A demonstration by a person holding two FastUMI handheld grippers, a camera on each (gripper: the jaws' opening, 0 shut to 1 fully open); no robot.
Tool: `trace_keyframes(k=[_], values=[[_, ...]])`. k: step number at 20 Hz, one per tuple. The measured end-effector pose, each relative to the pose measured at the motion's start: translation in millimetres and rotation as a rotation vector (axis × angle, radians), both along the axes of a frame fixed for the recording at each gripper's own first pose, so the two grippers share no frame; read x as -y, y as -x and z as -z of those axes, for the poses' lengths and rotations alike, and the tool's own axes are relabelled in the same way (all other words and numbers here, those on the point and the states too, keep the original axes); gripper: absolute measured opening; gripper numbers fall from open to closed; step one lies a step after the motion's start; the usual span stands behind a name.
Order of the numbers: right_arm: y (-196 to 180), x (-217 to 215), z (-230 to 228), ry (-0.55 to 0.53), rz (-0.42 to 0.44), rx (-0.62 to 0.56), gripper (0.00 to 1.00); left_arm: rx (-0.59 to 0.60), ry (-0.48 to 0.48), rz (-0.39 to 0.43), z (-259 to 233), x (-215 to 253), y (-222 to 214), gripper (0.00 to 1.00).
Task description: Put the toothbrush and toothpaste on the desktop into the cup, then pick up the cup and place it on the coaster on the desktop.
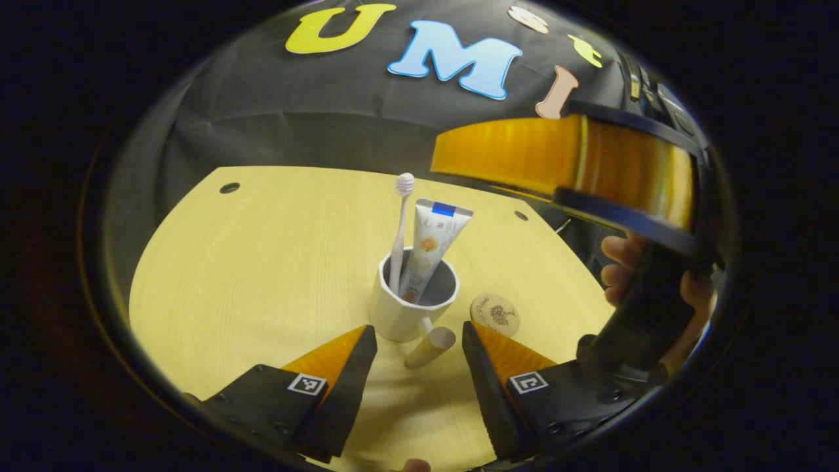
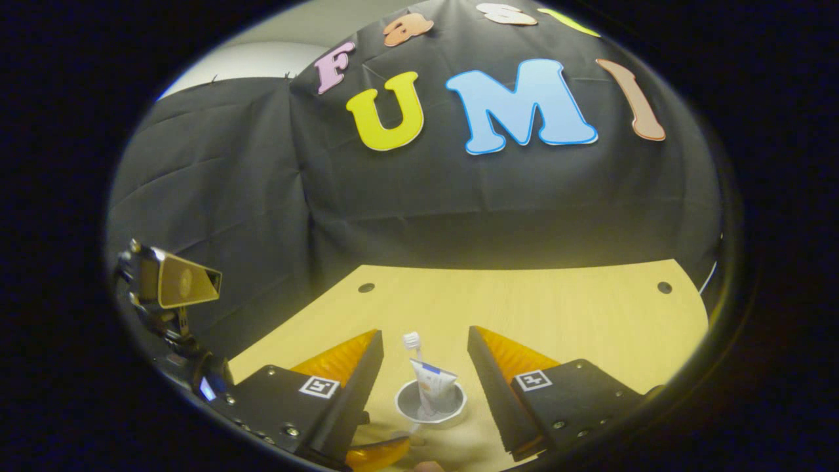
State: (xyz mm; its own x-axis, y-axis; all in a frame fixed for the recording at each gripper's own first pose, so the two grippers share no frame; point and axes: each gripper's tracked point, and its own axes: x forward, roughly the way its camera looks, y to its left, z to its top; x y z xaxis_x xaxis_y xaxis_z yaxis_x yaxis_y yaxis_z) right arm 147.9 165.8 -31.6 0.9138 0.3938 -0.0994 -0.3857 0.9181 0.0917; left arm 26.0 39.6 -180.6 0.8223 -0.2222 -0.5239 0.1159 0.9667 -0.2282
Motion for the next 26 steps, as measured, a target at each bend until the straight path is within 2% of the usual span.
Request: trace_keyframes(k=[2,3,8,10,14,17,19,20,22,25,26], values=[[3,11,-4,0.004,0.017,0.005,0.82,-0.013,0.007,-0.006,1,5,-3,0.88],[5,17,-6,0.007,0.027,0.004,0.82,-0.023,0.009,-0.010,2,6,-5,0.84],[13,44,-15,0.006,0.060,0.008,0.82,-0.079,-0.001,-0.025,12,14,-16,0.88],[17,56,-23,-0.007,0.079,0.021,0.82,-0.110,-0.009,-0.030,19,14,-21,0.84],[23,82,-32,-0.019,0.123,0.031,0.82,-0.169,-0.040,-0.038,28,13,-31,0.84],[24,99,-34,-0.017,0.149,0.033,0.82,-0.232,-0.051,-0.044,38,13,-34,0.86],[24,109,-34,-0.012,0.162,0.029,0.82,-0.285,-0.071,-0.049,47,11,-33,0.84],[25,113,-34,-0.010,0.167,0.029,0.82,-0.309,-0.078,-0.051,50,11,-34,0.87],[24,119,-32,-0.003,0.173,0.026,0.82,-0.354,-0.090,-0.058,58,8,-33,0.84],[26,126,-29,0.009,0.176,0.014,0.82,-0.410,-0.097,-0.069,66,5,-34,0.88],[28,128,-27,0.010,0.175,0.009,0.82,-0.429,-0.098,-0.074,69,6,-37,0.84]])
